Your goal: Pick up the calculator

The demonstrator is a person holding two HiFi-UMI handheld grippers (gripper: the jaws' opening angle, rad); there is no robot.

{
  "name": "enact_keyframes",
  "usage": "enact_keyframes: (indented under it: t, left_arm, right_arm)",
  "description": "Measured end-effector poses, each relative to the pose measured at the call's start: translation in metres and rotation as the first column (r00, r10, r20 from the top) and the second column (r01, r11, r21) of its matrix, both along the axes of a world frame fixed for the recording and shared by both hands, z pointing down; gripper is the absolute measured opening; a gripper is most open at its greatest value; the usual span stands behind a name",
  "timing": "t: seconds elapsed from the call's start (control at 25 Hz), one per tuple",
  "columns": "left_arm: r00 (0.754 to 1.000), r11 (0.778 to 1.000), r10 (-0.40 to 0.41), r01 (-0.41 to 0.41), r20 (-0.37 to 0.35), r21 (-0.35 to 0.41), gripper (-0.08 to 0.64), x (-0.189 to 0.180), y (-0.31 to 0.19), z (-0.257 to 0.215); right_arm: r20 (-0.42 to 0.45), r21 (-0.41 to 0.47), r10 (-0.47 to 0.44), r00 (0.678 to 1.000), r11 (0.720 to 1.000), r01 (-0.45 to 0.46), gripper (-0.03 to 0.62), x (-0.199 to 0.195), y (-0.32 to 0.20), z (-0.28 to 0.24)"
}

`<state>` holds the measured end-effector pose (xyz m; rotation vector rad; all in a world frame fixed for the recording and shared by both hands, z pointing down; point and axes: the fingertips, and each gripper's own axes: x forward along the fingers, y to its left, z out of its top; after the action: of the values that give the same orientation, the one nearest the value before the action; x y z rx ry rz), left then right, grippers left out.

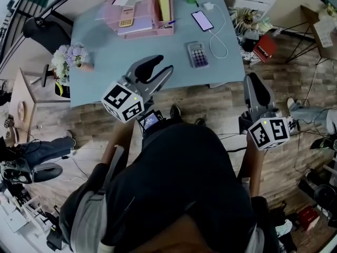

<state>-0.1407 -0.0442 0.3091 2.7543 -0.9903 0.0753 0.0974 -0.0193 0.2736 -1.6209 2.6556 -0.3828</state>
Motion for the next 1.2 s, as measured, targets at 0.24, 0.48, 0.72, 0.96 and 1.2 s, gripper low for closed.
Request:
enact_keyframes:
  t: [0.24,0.48,0.72,0.96,1.2]
  left_arm:
    - [0.999,0.999,0.046,-0.046,-0.016,-0.005,0.216,-0.007,-0.018,0.008]
    - [0.996,0.997,0.078,-0.079,-0.041,-0.026,0.216,-0.017,-0.035,0.016]
    - [0.995,0.996,0.087,-0.089,-0.054,-0.02,0.216,-0.025,-0.043,0.018]
    - [0.996,0.997,0.065,-0.067,-0.06,-0.023,0.216,-0.03,-0.048,0.02]
    - [0.999,0.999,0.008,-0.009,-0.041,-0.035,0.216,-0.033,-0.049,0.024]
  right_arm:
    - [-0.022,-0.013,0.05,0.999,0.999,-0.05,0.046,-0.009,-0.006,0.001]
    - [-0.044,-0.017,0.076,0.996,0.997,-0.076,0.046,-0.022,-0.015,0.0]
    - [-0.077,-0.034,0.091,0.993,0.995,-0.094,0.046,-0.031,-0.018,-0.005]
    - [-0.081,-0.035,0.075,0.994,0.996,-0.078,0.046,-0.034,-0.025,-0.004]
    - [-0.067,-0.048,0.023,0.998,0.999,-0.026,0.046,-0.03,-0.041,0.004]
